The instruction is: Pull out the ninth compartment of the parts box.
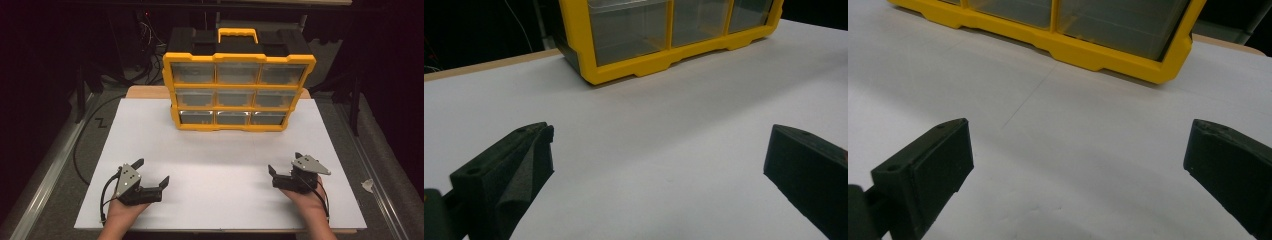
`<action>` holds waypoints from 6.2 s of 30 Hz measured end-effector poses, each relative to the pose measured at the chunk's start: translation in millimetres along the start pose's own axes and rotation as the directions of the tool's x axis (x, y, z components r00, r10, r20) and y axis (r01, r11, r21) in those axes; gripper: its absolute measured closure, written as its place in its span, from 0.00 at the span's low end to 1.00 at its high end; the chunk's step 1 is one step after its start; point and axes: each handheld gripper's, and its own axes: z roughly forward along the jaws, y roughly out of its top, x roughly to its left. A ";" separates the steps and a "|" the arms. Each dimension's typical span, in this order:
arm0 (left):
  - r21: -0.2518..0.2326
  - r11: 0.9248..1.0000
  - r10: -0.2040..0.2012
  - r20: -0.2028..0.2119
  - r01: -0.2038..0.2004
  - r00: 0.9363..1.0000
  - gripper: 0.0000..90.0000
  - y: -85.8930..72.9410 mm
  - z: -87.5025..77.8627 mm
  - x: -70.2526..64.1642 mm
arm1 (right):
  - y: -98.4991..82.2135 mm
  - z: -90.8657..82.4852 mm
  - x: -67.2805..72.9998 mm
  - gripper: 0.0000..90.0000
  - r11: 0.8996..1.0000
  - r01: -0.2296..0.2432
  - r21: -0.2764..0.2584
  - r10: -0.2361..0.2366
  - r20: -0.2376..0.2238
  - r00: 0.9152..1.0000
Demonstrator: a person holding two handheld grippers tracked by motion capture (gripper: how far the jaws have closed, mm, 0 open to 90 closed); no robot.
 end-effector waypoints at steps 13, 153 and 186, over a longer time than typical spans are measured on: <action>0.000 1.000 -0.007 -0.010 0.007 1.000 0.00 -0.2 -0.8 1.1 | 8.2 19.3 -2.6 0.01 1.000 -0.004 0.001 0.004 0.016 1.000; -0.022 1.000 0.005 -0.014 -0.005 1.000 0.00 -1.5 -5.4 2.1 | 7.7 20.9 57.9 0.05 0.415 0.860 0.296 -0.907 0.211 0.365; 0.006 1.000 0.027 -0.003 -0.027 1.000 0.00 -2.8 -1.7 1.9 | 52.8 28.4 57.7 0.46 0.428 0.847 0.314 -0.877 0.370 0.306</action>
